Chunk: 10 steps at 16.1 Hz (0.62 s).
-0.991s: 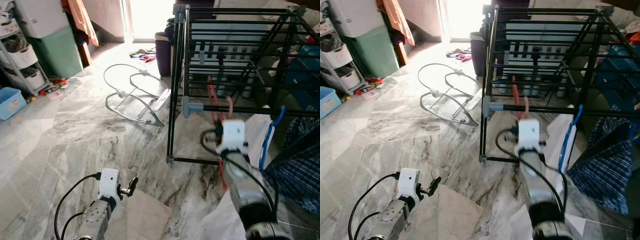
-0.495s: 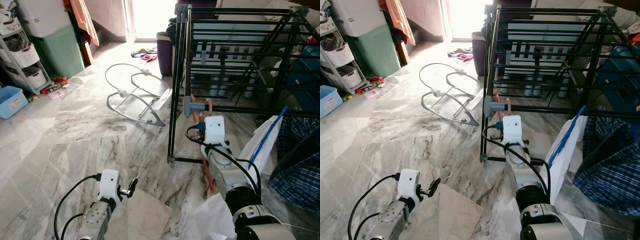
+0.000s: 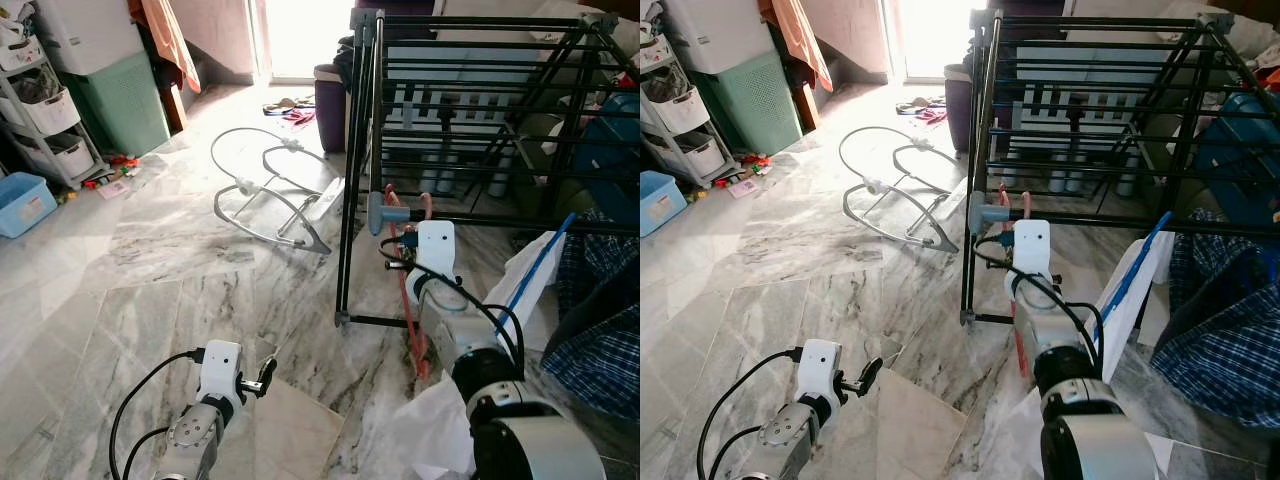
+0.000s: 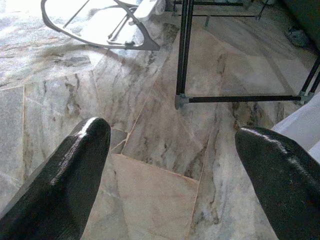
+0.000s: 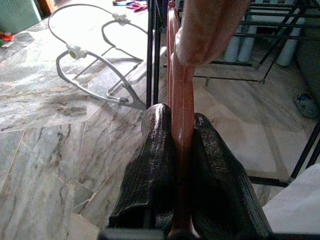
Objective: Hang hanger
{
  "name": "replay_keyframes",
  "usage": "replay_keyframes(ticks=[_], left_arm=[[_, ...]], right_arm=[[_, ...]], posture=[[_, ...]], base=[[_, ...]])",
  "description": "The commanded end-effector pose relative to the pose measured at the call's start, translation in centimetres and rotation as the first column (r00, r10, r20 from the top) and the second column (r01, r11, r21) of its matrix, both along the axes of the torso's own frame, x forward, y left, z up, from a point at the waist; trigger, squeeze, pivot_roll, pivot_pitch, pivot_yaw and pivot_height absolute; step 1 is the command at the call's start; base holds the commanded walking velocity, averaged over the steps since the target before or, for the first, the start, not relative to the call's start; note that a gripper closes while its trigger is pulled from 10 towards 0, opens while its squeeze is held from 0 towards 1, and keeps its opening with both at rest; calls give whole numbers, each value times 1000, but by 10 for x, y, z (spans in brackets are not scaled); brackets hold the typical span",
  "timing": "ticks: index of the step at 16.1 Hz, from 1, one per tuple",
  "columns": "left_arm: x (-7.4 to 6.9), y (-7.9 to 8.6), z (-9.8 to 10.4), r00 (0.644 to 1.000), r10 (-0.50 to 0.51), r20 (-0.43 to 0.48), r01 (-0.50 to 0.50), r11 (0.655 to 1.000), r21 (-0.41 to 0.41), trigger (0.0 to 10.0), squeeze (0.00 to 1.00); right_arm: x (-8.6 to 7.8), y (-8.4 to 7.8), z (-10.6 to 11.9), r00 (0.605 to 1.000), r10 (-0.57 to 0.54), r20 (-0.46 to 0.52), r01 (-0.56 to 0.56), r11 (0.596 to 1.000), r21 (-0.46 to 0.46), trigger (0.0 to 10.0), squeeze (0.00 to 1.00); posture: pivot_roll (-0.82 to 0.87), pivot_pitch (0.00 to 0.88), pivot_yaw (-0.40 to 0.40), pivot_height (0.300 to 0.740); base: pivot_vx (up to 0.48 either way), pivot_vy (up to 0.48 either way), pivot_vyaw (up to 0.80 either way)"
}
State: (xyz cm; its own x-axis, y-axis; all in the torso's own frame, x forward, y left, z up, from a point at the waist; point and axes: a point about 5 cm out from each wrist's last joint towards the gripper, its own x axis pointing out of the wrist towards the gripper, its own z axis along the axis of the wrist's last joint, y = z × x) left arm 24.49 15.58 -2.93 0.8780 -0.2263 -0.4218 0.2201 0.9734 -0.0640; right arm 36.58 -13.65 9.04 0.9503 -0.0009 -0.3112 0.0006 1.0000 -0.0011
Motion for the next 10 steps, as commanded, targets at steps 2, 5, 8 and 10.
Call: replay_keyframes(ticks=[2,5,8,10], left_arm=[[0,2,0,1000,-6,-4,6,1000,16,10000,0],[-1,3,-1,1000,-4,-9,5,1000,19,10000,0],[-1,2,-1,1000,-10,-13,10,1000,21,10000,0],[0,2,-1,1000,-10,-14,10,1000,23,10000,0]], right_arm=[[1,0,-3,999,-1,-54,2,1000,8,10000,0],[-6,0,-15,994,-8,-107,11,1000,21,10000,0],[-9,-3,-22,991,-10,-130,13,1000,24,10000,1000],[-10,-5,-23,992,-13,-129,17,999,29,10000,1000]], posture=[[-156,0,26,740],[-155,0,26,740],[-160,0,27,740],[-161,0,27,740]], base=[[0,0,0],[0,0,0],[0,0,0],[0,0,0]])
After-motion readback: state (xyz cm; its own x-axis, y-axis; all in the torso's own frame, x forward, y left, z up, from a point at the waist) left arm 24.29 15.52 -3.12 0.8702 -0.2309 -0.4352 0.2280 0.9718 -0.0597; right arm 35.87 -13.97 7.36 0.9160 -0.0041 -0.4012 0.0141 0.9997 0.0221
